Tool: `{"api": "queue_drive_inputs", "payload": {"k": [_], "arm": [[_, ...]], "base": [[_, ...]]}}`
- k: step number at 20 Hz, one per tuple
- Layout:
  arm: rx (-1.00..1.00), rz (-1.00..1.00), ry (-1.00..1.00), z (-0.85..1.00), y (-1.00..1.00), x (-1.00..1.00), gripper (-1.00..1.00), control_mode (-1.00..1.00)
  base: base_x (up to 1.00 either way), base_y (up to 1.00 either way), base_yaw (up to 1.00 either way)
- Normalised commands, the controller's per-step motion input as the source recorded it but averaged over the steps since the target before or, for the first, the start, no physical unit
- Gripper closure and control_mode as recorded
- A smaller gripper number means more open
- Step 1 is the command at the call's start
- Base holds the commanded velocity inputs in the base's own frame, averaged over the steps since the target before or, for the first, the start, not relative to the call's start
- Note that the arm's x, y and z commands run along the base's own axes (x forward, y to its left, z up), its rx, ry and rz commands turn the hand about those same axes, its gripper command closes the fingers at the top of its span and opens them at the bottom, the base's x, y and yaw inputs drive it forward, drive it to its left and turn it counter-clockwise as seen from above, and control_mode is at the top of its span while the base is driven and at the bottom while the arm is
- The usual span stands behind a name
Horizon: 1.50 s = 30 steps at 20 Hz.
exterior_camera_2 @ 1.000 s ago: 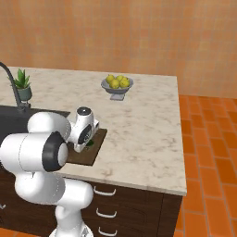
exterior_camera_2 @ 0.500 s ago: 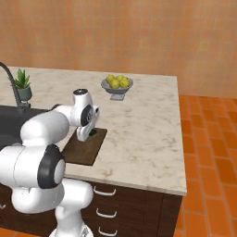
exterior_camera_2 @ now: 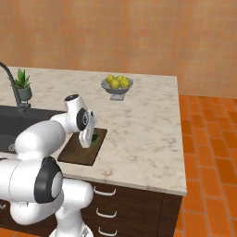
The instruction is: Pick up the sponge from the counter and clean the cutting board by briefly scrubbing or pressing down on the cutting board. Once finished, release the sponge.
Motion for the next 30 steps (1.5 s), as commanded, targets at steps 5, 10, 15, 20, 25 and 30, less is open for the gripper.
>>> {"api": "queue_drive_inputs", "payload": {"k": [5,10,15,20,25,30], "arm": [[0.03,0.22,0.0,-0.3,0.0,-0.16,1.0,-1.0],[-0.03,0.02,0.05,-0.15,0.0,-0.1,1.0,-1.0],[-0.03,-0.03,0.1,0.0,-0.24,-0.18,1.0,-1.0],[-0.09,0.0,0.02,-0.26,0.11,0.01,1.0,-1.0],[-0.11,-0.03,-0.13,-0.46,0.37,0.0,1.0,-1.0],[-0.12,-0.09,0.03,-0.47,0.33,0.08,1.0,-1.0]], "base": [[0.0,0.0,0.0],[0.0,0.0,0.0],[0.0,0.0,0.0],[0.0,0.0,0.0],[0.0,0.0,0.0],[0.0,0.0,0.0]]}}
